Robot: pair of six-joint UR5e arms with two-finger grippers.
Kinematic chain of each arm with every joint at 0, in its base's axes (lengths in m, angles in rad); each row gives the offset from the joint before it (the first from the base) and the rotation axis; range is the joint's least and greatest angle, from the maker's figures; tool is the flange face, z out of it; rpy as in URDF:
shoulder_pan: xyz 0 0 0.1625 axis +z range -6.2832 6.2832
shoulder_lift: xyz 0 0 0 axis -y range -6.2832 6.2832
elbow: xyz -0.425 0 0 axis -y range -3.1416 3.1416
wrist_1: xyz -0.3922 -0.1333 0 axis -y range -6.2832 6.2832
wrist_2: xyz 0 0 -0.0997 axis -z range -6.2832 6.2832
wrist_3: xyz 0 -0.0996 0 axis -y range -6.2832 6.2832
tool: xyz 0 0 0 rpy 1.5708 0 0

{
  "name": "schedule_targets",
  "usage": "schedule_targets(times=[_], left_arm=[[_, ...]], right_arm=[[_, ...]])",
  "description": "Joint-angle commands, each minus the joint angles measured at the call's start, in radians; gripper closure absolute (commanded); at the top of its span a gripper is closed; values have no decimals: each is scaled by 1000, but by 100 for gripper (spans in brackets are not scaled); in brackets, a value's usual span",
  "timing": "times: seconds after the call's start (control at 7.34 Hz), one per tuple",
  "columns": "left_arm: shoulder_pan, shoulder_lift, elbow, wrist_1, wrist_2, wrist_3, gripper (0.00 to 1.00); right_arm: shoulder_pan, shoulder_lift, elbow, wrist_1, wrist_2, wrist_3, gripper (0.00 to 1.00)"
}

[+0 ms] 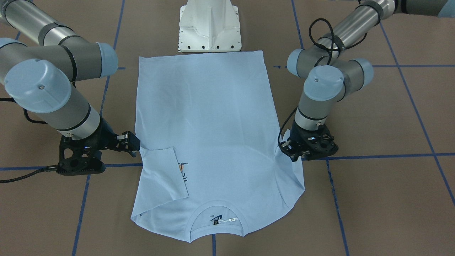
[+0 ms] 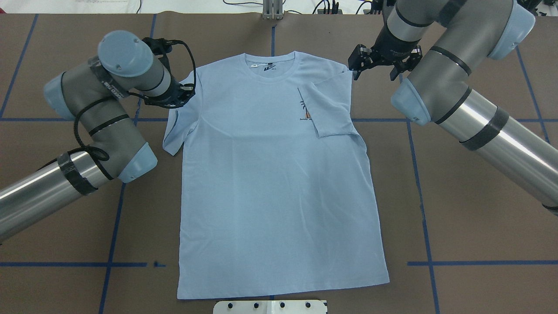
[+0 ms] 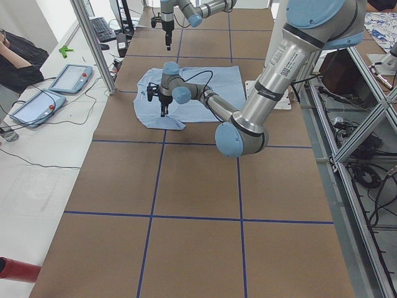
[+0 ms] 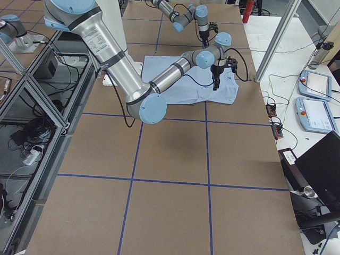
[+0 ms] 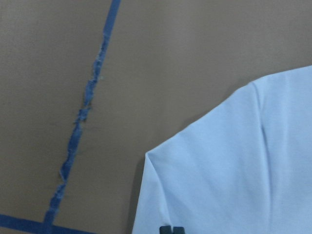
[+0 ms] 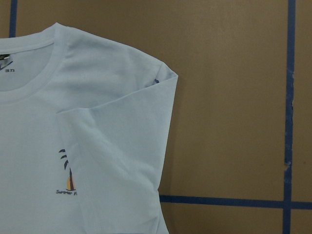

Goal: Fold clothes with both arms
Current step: 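Grasp the sleeve nearest the left gripper and fold it inward over the shirt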

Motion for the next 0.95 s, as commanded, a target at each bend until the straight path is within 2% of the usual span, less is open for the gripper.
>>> schedule_targets(times=[0.0, 0.14, 0.27, 0.41, 0.55, 0.82], left_arm=[[57, -216, 157, 6, -20, -158, 100], [75, -304, 300, -47, -15, -178, 100], [75, -282, 333, -142, -11, -172, 100], [69, -255, 336, -187, -6, -163, 6], [66, -254, 333, -187, 23, -137, 0], [39, -254, 303, -187, 16, -117, 0]], right_arm=[[-2, -7, -1, 2, 0, -2, 0], [-5, -11, -1, 4, 0, 0, 0], [-6, -11, -3, 5, -2, 0, 0], [-6, -11, -3, 5, -2, 0, 0], [-6, -11, -4, 7, 0, 0, 0], [-6, -11, -7, 9, 0, -2, 0]])
